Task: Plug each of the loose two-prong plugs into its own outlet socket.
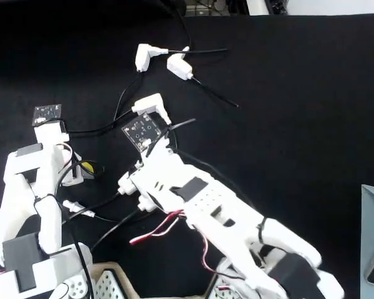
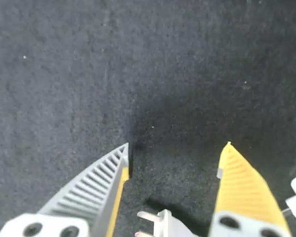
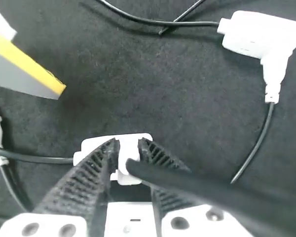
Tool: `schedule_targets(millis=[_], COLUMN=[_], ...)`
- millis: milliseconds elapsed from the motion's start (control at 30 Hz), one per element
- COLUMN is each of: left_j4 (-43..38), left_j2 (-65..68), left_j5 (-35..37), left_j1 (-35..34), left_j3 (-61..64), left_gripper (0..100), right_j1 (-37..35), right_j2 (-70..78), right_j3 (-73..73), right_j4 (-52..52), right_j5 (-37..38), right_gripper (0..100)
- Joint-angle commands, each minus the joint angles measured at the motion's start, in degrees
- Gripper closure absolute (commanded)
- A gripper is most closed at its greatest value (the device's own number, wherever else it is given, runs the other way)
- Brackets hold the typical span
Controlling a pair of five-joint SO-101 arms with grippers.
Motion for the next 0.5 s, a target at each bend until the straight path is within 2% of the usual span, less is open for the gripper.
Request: schedule_targets(millis=[0, 467], left_j4=[-0.62, -0.53], left_j2=[-1.85, -1.67], left_j5=[0.35, 0.18], left_j1=[-0.48, -0.48], left_j3=[-0.40, -0.31], left_gripper=[71, 71], right_j1=[-0.35, 2.81], right_j2=[3.12, 4.79], right_j3=[-3.38, -2.07], right_j4=[-3.60, -5.36], right_j5=[0.18, 3.69], right_gripper=[98.6, 98.6])
